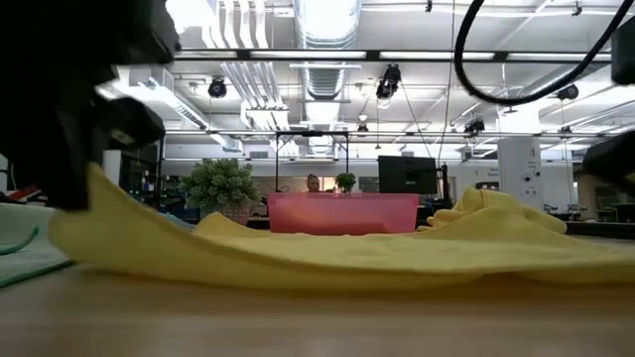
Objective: Fold microfiber towels
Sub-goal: Fold the bottom yellow microfiber towel
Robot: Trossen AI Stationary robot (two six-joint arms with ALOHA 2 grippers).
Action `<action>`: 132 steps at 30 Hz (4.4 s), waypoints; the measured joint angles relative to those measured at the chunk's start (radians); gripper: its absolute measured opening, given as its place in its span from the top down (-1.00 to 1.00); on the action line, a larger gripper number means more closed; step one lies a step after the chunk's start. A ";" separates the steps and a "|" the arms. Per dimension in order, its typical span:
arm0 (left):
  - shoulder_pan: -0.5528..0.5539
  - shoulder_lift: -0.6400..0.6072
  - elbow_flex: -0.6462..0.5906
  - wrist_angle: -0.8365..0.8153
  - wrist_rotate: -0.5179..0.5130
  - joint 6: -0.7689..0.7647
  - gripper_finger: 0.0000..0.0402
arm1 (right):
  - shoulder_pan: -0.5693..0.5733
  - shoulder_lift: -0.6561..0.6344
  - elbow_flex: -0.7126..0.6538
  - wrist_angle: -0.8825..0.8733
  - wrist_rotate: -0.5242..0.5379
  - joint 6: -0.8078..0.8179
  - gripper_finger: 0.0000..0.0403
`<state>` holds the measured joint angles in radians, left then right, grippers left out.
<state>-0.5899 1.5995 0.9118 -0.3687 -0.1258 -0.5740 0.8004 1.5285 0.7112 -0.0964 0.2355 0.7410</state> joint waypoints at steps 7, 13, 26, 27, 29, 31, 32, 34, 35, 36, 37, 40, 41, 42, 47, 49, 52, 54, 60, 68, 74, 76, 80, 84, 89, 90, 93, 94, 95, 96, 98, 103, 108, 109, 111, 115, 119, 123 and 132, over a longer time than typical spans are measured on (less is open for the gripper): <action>-0.032 -0.059 0.055 0.000 0.022 0.015 1.00 | 0.025 -0.121 0.081 -0.189 -0.002 0.002 0.96; -0.019 -0.110 0.048 -0.055 -0.144 0.030 1.00 | 0.011 -0.193 0.144 -0.456 0.095 0.008 0.96; 0.165 -0.099 0.008 -0.243 -0.356 -0.007 1.00 | -0.220 -0.223 0.131 -0.705 0.256 -0.102 0.96; 0.180 -0.094 0.007 -0.240 -0.356 0.009 1.00 | -0.239 -0.216 0.131 -0.713 0.255 -0.114 0.96; 0.206 -0.086 -0.001 -0.242 -0.356 0.035 1.00 | -0.270 -0.204 0.130 -0.710 0.256 -0.151 0.96; 0.231 -0.078 -0.006 -0.237 -0.355 0.055 1.00 | -0.295 -0.195 0.130 -0.710 0.256 -0.173 0.96; 0.239 -0.074 -0.010 -0.237 -0.355 0.062 1.00 | -0.306 -0.190 0.130 -0.710 0.256 -0.177 0.96; 0.257 -0.068 -0.017 -0.227 -0.355 0.084 1.00 | -0.323 -0.184 0.128 -0.711 0.256 -0.181 0.96; 0.263 -0.065 -0.023 -0.217 -0.355 0.090 1.00 | -0.329 -0.182 0.126 -0.714 0.255 -0.184 0.96; 0.270 -0.062 -0.028 -0.206 -0.355 0.096 1.00 | -0.334 -0.181 0.126 -0.714 0.256 -0.184 0.96; 0.277 -0.060 -0.034 -0.191 -0.355 0.109 1.00 | -0.338 -0.180 0.126 -0.713 0.256 -0.184 0.96; 0.292 -0.057 -0.046 -0.153 -0.355 0.134 1.00 | -0.345 -0.177 0.123 -0.713 0.256 -0.184 0.96; 0.296 -0.057 -0.049 -0.147 -0.355 0.138 1.00 | -0.346 -0.176 0.123 -0.710 0.259 -0.184 0.96; 0.301 -0.057 -0.052 -0.141 -0.355 0.143 1.00 | -0.348 -0.173 0.123 -0.710 0.261 -0.184 0.96; 0.320 -0.057 -0.053 -0.137 -0.354 0.147 1.00 | -0.350 -0.160 0.123 -0.708 0.265 -0.211 0.96; 0.325 -0.057 -0.053 -0.137 -0.354 0.157 1.00 | -0.352 -0.155 0.122 -0.705 0.274 -0.219 0.96; 0.332 -0.057 -0.053 -0.136 -0.353 0.163 1.00 | -0.361 -0.150 0.122 -0.703 0.297 -0.227 0.95; 0.338 -0.057 -0.053 -0.136 -0.358 0.163 1.00 | -0.370 -0.150 0.122 -0.702 0.298 -0.230 0.91; 0.357 -0.057 -0.054 -0.137 -0.363 0.163 1.00 | -0.405 -0.150 0.122 -0.703 0.298 -0.228 0.63; 0.362 -0.057 -0.054 -0.137 -0.362 0.138 0.65 | -0.449 -0.160 0.124 -0.710 0.300 -0.221 0.34; 0.362 -0.057 -0.049 -0.061 -0.362 0.087 0.34 | -0.512 -0.161 0.125 -0.663 0.360 -0.251 0.29; 0.361 -0.057 -0.046 0.005 -0.362 0.109 0.29 | -0.528 -0.161 0.124 -0.622 0.371 -0.311 0.30; 0.361 -0.058 -0.046 0.140 -0.361 0.197 0.27 | -0.564 -0.161 0.124 -0.473 0.367 -0.482 0.33; 0.361 -0.058 -0.046 0.190 -0.360 0.220 0.27 | -0.604 -0.161 0.124 -0.355 0.345 -0.609 0.34; 0.359 -0.059 -0.046 0.188 -0.354 0.203 0.27 | -0.618 -0.161 0.122 -0.341 0.303 -0.658 0.33; 0.359 -0.059 -0.046 0.188 -0.352 0.189 0.27 | -0.618 -0.161 0.122 -0.342 0.303 -0.664 0.34; 0.359 -0.059 -0.041 0.188 -0.351 0.163 0.27 | -0.618 -0.161 0.121 -0.341 0.300 -0.675 0.36; 0.359 -0.059 -0.039 0.190 -0.351 0.161 0.27 | -0.618 -0.161 0.121 -0.341 0.291 -0.674 0.37; 0.359 -0.059 -0.038 0.196 -0.351 0.162 0.27 | -0.618 -0.161 0.121 -0.341 0.281 -0.673 0.38; 0.359 -0.059 -0.038 0.205 -0.351 0.162 0.27 | -0.618 -0.161 0.119 -0.341 0.269 -0.673 0.39; 0.359 -0.059 -0.038 0.236 -0.350 0.161 0.27 | -0.617 -0.162 0.113 -0.339 0.228 -0.672 0.40; 0.357 -0.060 -0.039 0.342 -0.281 0.112 0.27 | -0.612 -0.164 0.081 -0.340 0.150 -0.633 0.42; 0.354 -0.046 -0.041 0.401 -0.222 0.108 0.27 | -0.571 -0.195 0.040 -0.347 0.101 -0.549 0.42; 0.353 -0.037 -0.041 0.413 -0.221 0.108 0.27 | -0.557 -0.206 0.032 -0.348 0.100 -0.537 0.42; 0.353 -0.017 -0.041 0.438 -0.213 0.108 0.27 | -0.533 -0.236 0.013 -0.346 0.101 -0.514 0.42; 0.353 0.030 -0.041 0.447 -0.170 0.084 0.27 | -0.503 -0.303 -0.016 -0.340 0.105 -0.470 0.42; 0.352 0.076 -0.042 0.428 -0.165 0.056 0.27 | -0.494 -0.369 -0.036 -0.336 0.105 -0.433 0.42; 0.352 0.107 -0.043 0.429 -0.165 0.055 0.27 | -0.490 -0.426 -0.063 -0.332 0.105 -0.393 0.42; 0.353 0.122 -0.046 0.431 -0.165 0.053 0.27 | -0.488 -0.487 -0.141 -0.296 0.105 -0.319 0.42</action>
<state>-0.2371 1.7214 0.8660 0.0618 -0.2913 -0.5210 0.3122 1.0414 0.5706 -0.3924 0.3408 0.4218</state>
